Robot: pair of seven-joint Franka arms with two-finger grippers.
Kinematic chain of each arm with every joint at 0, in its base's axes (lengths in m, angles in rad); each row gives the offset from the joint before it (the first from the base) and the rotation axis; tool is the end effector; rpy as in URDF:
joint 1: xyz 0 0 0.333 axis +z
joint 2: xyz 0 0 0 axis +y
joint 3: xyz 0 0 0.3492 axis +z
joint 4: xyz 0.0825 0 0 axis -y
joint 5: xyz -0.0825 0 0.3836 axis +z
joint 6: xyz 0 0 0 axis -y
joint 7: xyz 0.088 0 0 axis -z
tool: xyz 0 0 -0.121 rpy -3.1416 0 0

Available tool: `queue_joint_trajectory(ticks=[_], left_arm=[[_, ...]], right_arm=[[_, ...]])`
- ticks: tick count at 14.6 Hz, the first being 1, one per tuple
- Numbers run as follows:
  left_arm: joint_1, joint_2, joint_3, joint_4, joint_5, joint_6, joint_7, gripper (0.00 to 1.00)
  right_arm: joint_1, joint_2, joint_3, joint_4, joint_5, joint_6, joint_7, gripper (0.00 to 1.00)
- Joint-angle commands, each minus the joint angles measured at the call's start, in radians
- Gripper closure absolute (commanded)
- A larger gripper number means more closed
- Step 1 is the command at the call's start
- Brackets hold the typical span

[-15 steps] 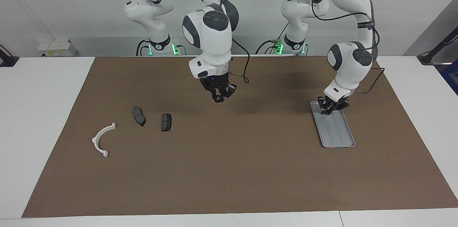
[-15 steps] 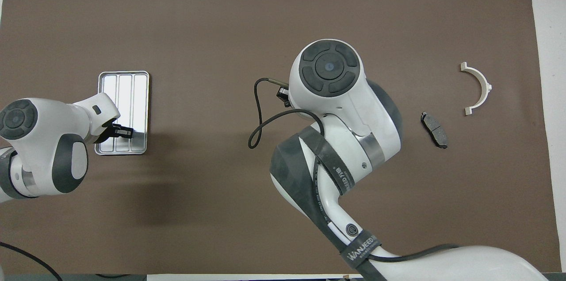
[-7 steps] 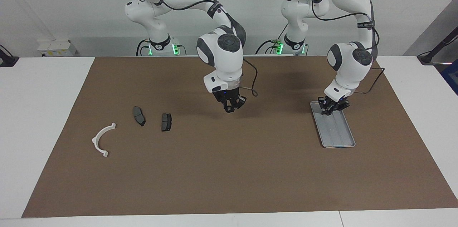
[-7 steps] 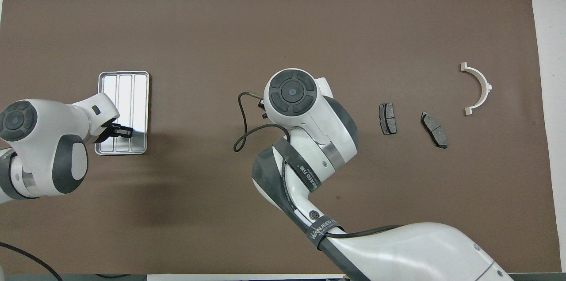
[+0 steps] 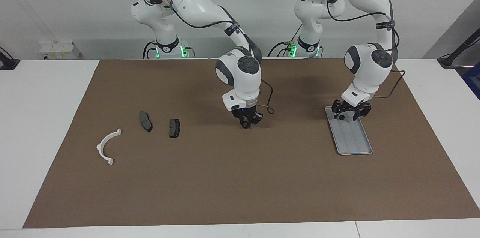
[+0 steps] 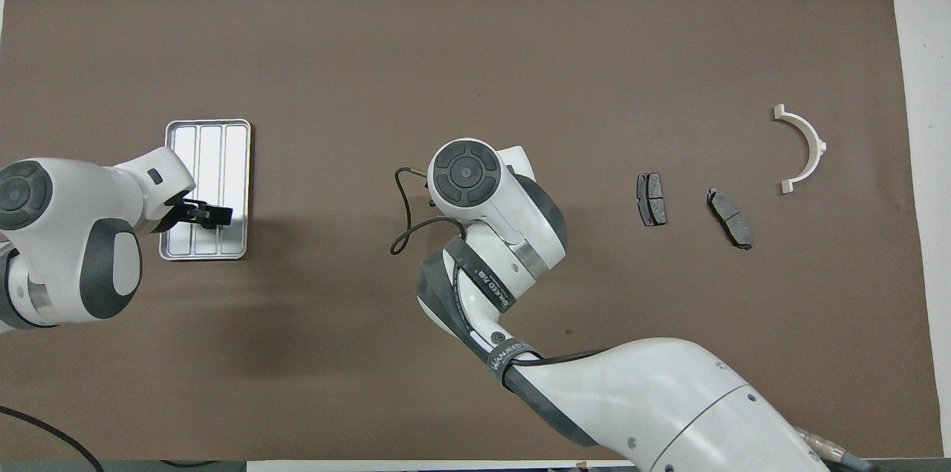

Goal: Pick bearing gear from pile to tray

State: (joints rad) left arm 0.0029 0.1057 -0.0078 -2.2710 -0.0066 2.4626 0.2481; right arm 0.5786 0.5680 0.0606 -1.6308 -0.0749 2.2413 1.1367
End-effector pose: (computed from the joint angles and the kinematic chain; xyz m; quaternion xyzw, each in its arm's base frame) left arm 0.5421 -0.0027 0.3389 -0.9914 0.1235 -0.0429 0.0026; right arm 0.5746 0.4160 0.3078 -0.9731 0.2291 -0.0244 0.0084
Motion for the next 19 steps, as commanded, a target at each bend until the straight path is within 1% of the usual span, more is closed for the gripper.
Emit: queue_joint_trajectory(ticks=[1,4,6,8,10,12,13,14,15,17,19], left_arm=[[-0.014,0.005,0.006,0.051,-0.012,-0.045,-0.001,0.00],[-0.014,0.017,0.006,0.070,-0.013,-0.045,-0.012,0.00],[-0.015,0.017,0.006,0.070,-0.013,-0.039,-0.016,0.00],[-0.018,0.019,0.006,0.070,-0.013,-0.037,-0.064,0.00],[-0.046,0.019,0.006,0.076,-0.013,-0.043,-0.096,0.00],[-0.044,0.019,0.006,0.076,-0.013,-0.043,-0.098,0.00],[-0.046,0.019,0.006,0.074,-0.013,-0.043,-0.101,0.00],[-0.046,0.019,0.006,0.073,-0.013,-0.039,-0.115,0.00],[-0.047,0.019,0.006,0.073,-0.013,-0.034,-0.124,0.00],[-0.047,0.019,0.006,0.073,-0.013,-0.030,-0.131,0.00],[-0.049,0.022,0.006,0.077,-0.012,-0.027,-0.173,0.00]], right_arm=[[-0.006,0.010,0.001,0.005,-0.026,0.017,0.034,1.00],[-0.014,0.013,0.001,-0.001,-0.026,0.032,0.035,1.00],[-0.011,0.033,-0.001,-0.006,-0.026,0.072,0.058,1.00],[-0.011,0.035,-0.002,-0.011,-0.026,0.081,0.074,1.00],[-0.010,0.035,-0.002,-0.017,-0.026,0.087,0.081,1.00],[-0.010,0.033,-0.004,-0.038,-0.028,0.139,0.116,1.00],[-0.010,0.033,-0.004,-0.046,-0.028,0.164,0.141,0.84],[-0.010,0.033,-0.005,-0.046,-0.028,0.167,0.162,0.29],[-0.008,0.032,-0.008,-0.043,-0.036,0.156,0.172,0.00],[-0.011,0.030,-0.011,-0.028,-0.045,0.108,0.179,0.00],[-0.020,0.029,-0.010,0.043,-0.069,0.005,0.179,0.00]])
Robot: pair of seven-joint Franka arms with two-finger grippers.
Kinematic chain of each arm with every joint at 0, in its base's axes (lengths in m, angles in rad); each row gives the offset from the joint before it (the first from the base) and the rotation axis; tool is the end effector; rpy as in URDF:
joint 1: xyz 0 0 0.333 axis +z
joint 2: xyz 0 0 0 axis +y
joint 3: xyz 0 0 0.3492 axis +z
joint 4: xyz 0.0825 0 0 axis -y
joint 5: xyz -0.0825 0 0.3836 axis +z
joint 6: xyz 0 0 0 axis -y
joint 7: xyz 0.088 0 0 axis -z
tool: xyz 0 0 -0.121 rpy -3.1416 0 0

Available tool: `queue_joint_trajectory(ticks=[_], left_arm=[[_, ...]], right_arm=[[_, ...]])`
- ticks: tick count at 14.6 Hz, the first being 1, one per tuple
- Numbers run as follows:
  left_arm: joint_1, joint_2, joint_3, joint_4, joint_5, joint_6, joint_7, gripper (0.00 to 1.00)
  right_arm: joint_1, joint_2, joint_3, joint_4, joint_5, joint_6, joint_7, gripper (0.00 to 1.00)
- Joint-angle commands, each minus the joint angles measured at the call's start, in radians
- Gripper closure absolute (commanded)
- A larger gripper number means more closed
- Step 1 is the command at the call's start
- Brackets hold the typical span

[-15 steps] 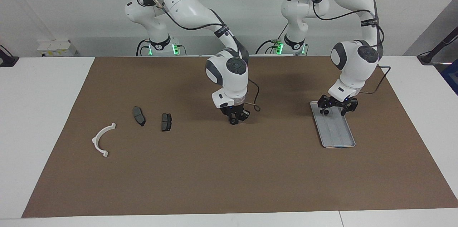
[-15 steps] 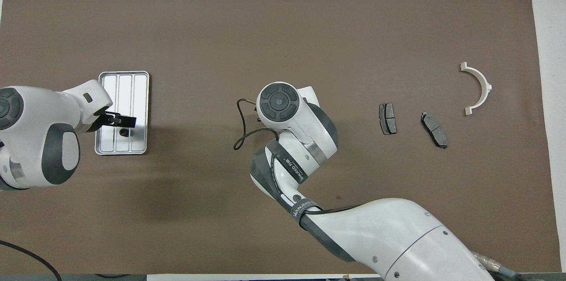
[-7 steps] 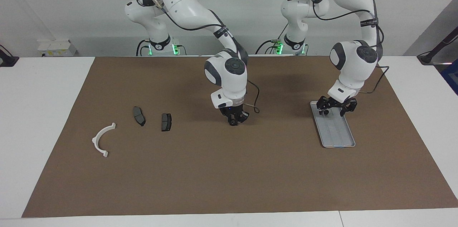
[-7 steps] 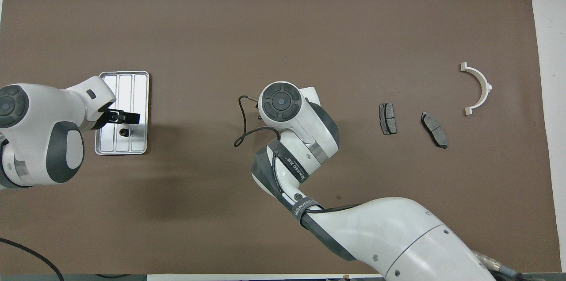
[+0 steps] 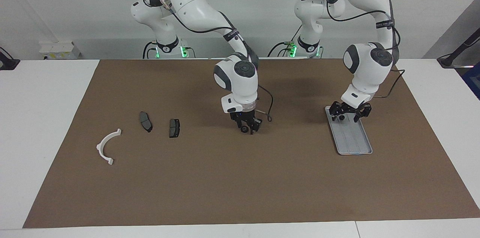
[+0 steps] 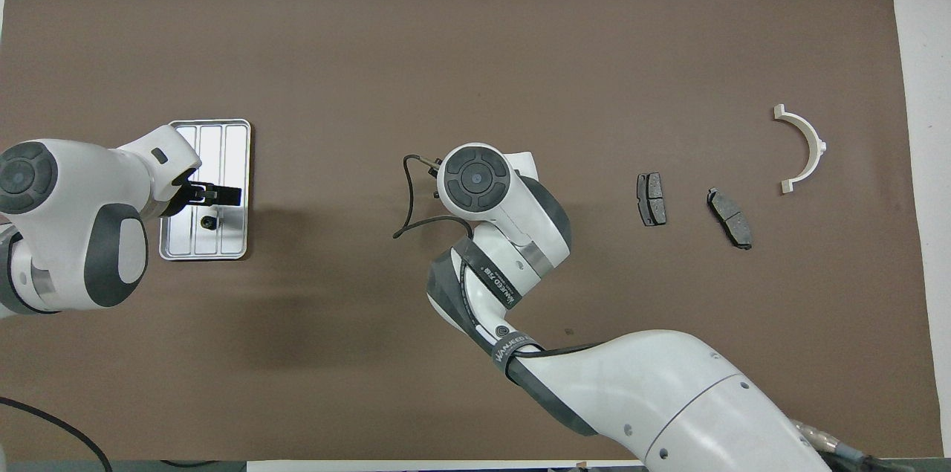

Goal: Pick bearing gear from pile to tray

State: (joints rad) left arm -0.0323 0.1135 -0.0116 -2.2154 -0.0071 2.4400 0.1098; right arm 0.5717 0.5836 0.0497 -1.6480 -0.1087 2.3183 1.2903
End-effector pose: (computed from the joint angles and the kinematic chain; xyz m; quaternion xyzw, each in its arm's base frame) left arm 0.5571 -0.0245 0.3563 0.9957 -0.0740 0.0556 0.0013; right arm 0.5844 0.4086 0.2962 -0.9529 0.2989 -0.0482 0.0198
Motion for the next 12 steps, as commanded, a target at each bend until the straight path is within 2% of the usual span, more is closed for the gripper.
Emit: queue_joint_trajectory(ticks=[1,5,8,10,12], left_arm=[[-0.018,0.015,0.010,0.022,-0.008,-0.004,-0.033,0.00],[-0.044,0.008,0.010,0.019,-0.005,-0.015,-0.041,0.00],[-0.139,0.005,0.010,0.028,-0.002,-0.024,-0.155,0.00],[-0.219,0.009,0.010,0.077,0.012,-0.109,-0.276,0.00],[-0.302,0.018,0.008,0.158,0.097,-0.212,-0.460,0.00]], right_arm=[[-0.021,0.009,-0.001,0.083,-0.036,-0.107,0.020,0.00],[-0.081,-0.071,0.004,0.109,-0.034,-0.218,-0.055,0.00],[-0.130,-0.138,0.007,0.119,-0.020,-0.316,-0.182,0.00],[-0.170,-0.180,0.009,0.119,-0.019,-0.365,-0.274,0.00],[-0.209,-0.217,0.009,0.119,-0.016,-0.398,-0.376,0.00]])
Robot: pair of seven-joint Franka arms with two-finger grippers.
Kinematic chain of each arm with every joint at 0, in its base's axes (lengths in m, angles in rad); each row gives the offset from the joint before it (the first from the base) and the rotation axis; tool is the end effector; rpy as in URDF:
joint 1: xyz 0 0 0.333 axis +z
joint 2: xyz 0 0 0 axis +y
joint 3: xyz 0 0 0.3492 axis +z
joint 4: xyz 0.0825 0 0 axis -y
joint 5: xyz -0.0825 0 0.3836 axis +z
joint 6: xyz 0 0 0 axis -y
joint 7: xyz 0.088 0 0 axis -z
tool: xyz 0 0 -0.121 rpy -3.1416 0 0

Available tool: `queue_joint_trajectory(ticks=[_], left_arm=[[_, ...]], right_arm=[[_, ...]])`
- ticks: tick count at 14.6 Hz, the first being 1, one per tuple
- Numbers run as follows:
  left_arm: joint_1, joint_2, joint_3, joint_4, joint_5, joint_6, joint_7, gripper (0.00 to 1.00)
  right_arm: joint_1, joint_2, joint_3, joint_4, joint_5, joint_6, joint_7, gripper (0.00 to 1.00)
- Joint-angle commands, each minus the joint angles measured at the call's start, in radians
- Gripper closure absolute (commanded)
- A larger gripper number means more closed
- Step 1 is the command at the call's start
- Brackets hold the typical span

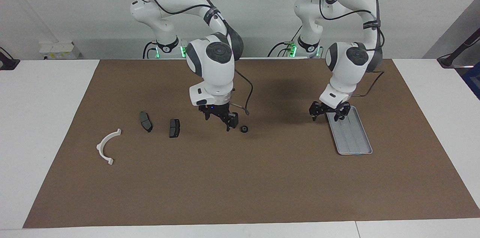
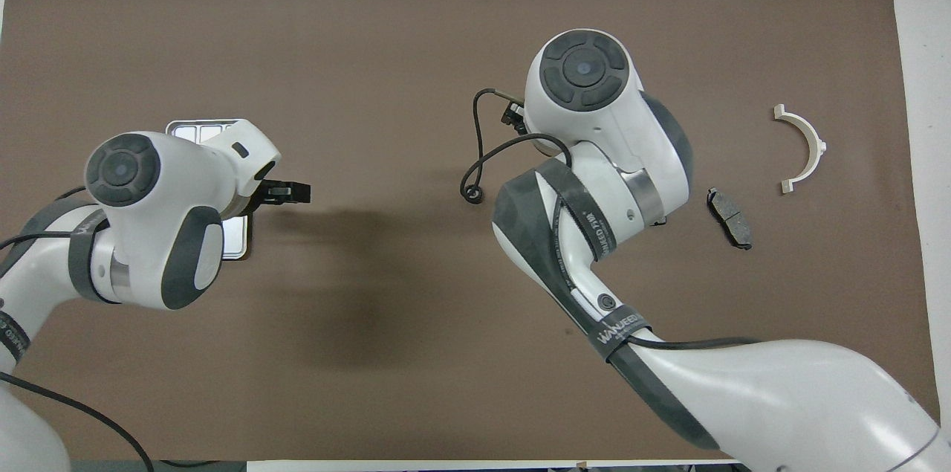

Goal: Pick bearing gear from pile to tray

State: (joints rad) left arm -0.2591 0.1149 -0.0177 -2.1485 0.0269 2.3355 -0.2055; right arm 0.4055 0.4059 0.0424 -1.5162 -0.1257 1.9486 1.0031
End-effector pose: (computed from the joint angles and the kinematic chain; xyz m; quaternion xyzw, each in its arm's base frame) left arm 0.5451 -0.1540 0.3747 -0.9983 0.0445 -0.0372 0.0001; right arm 0.6314 0.2874 0.4487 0.9658 -0.2539 0.0435 0.0287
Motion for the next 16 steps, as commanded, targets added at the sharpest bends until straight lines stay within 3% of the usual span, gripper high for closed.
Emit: queue_joint_trajectory(ticks=[1,5,9,14,16], left_arm=[[-0.122,0.022,0.015,0.117,0.068,-0.142,-0.210,0.00],[-0.287,0.066,0.015,0.203,0.065,-0.171,-0.449,0.00],[-0.376,0.216,0.010,0.456,0.027,-0.301,-0.569,0.00],[-0.405,0.362,0.012,0.597,0.008,-0.292,-0.632,0.00],[-0.404,0.379,0.012,0.611,-0.001,-0.283,-0.637,0.00]], right_arm=[[-0.063,-0.056,0.016,-0.013,0.003,-0.040,-0.139,0.00],[-0.164,-0.119,0.017,-0.013,0.026,-0.086,-0.401,0.00],[-0.296,-0.177,0.017,-0.013,0.055,-0.138,-0.710,0.00],[-0.384,-0.213,0.014,-0.013,0.067,-0.177,-0.883,0.00],[-0.396,-0.214,0.014,-0.015,0.066,-0.177,-0.905,0.00]])
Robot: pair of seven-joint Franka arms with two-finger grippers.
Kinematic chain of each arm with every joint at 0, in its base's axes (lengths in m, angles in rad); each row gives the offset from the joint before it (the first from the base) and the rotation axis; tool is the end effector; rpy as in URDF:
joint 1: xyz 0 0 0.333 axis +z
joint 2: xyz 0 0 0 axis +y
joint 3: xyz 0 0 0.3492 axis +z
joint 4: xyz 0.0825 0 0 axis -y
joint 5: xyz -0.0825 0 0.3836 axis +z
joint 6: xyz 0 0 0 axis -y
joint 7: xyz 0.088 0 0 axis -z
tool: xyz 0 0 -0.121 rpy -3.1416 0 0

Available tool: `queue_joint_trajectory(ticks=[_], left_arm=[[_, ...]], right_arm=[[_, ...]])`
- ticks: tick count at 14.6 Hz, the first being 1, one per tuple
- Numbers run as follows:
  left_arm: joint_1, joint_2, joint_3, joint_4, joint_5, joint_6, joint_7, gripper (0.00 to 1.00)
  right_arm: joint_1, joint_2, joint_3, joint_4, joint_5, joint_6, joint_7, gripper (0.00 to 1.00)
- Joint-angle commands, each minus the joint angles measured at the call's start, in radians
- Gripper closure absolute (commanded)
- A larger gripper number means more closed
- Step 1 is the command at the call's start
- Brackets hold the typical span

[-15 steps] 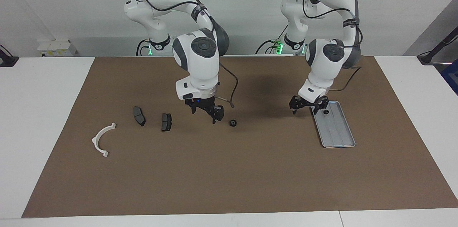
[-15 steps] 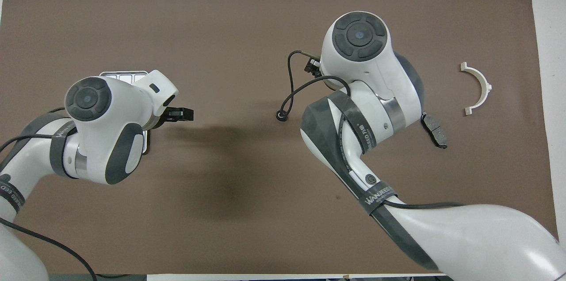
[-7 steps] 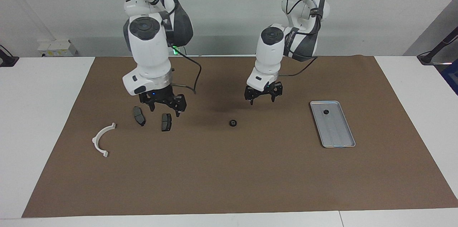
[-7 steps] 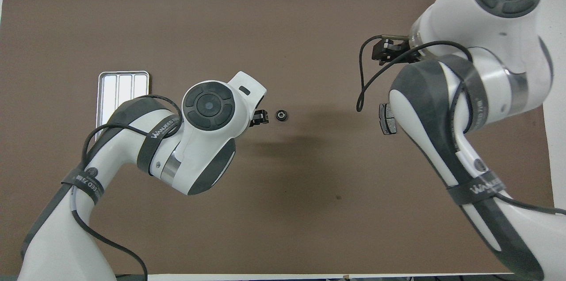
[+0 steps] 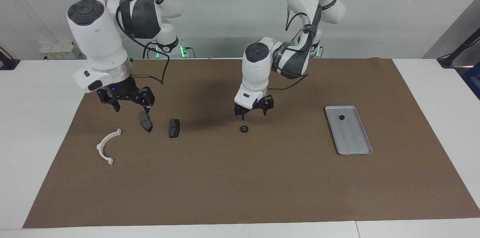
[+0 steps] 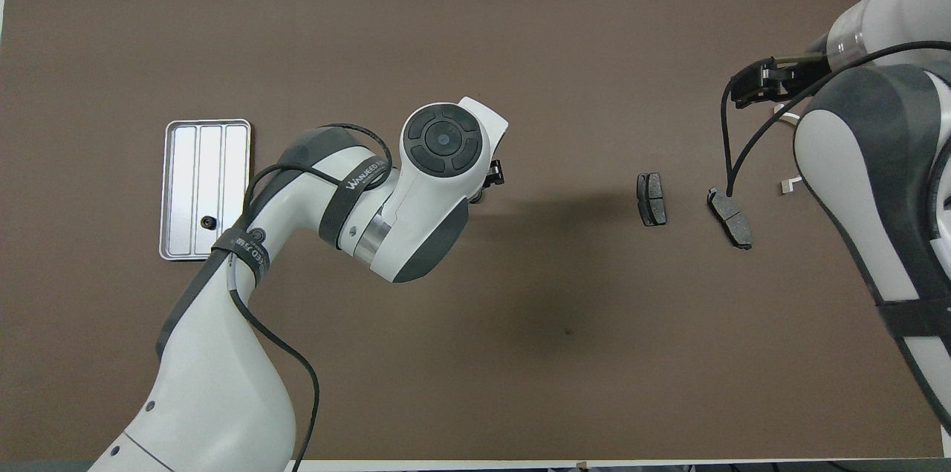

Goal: Pick bearing gear from pile to tray

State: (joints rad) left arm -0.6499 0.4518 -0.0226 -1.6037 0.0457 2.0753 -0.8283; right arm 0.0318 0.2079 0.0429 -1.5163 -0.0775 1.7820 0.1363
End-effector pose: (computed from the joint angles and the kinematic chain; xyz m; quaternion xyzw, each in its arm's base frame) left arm 0.5467 -0.4290 0.3863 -0.9975 -0.0682 -0.0177 0.0043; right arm 0.6383 0.0374 0.5652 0.9987 -0.0243 0.0324 0.0305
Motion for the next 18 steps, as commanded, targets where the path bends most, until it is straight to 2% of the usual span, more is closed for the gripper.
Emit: queue_joint_trajectory(ticks=[1,4,8,11,18], left_arm=[[-0.013,0.044,0.016,0.065,-0.020,0.002,-0.014,0.00],[-0.004,0.057,0.015,0.054,-0.018,0.064,-0.011,0.01],[-0.005,0.059,0.015,-0.007,-0.013,0.132,-0.006,0.03],[-0.014,0.102,0.016,0.002,-0.009,0.147,-0.008,0.03],[-0.017,0.103,0.016,-0.015,-0.006,0.158,-0.006,0.03]], right_arm=[[-0.024,-0.016,0.014,-0.015,0.019,-0.010,-0.041,0.00],[-0.024,-0.021,0.014,-0.022,0.019,-0.010,-0.041,0.00],[-0.027,-0.024,0.012,-0.030,0.019,-0.010,-0.041,0.00],[-0.020,-0.028,0.014,-0.036,0.019,-0.009,-0.041,0.00],[-0.024,-0.030,0.014,-0.035,0.019,-0.010,-0.079,0.00]])
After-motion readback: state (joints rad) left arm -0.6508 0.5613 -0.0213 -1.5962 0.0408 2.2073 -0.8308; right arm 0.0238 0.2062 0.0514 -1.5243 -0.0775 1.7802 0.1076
